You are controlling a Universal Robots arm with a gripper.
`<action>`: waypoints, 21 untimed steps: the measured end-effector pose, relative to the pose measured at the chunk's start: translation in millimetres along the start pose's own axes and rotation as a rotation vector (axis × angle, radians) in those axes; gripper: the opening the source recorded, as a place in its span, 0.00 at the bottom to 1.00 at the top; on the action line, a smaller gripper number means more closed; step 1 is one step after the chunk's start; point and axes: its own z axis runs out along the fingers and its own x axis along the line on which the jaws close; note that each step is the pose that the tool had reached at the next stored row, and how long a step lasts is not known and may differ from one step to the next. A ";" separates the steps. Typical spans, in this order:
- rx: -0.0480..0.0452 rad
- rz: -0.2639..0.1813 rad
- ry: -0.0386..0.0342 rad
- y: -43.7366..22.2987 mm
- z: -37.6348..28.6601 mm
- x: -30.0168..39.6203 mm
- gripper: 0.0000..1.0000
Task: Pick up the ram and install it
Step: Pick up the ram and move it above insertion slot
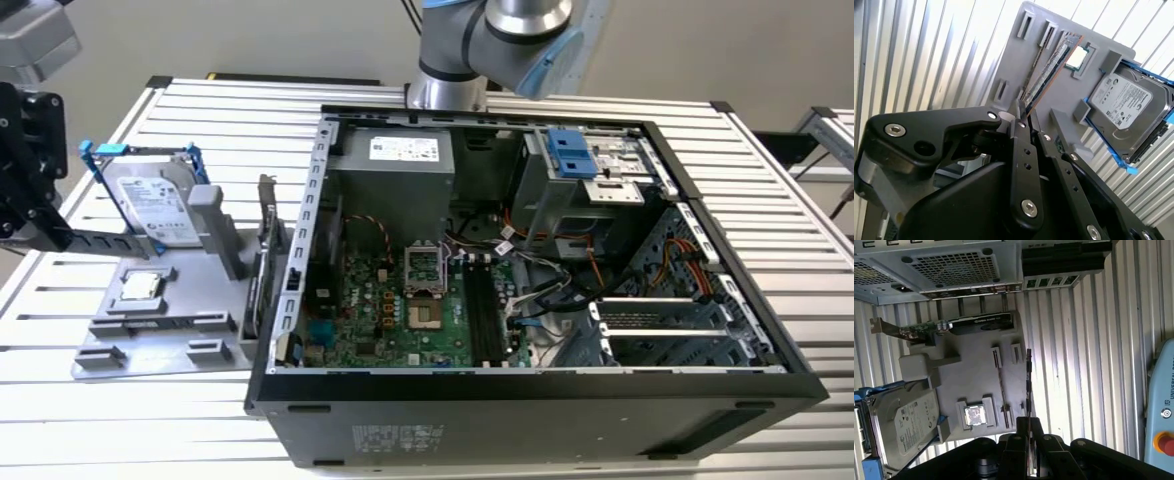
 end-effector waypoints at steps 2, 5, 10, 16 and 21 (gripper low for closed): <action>-0.0001 -0.016 0.0001 0.5 0.0 0.2 0.00; -0.0002 -0.036 0.0000 2.3 0.0 0.4 0.00; -0.0002 -0.058 -0.0002 10.1 -0.1 1.2 0.00; -0.0002 -0.072 -0.0002 22.8 -0.1 2.5 0.00; 0.0001 -0.073 -0.0002 31.5 -0.1 3.4 0.00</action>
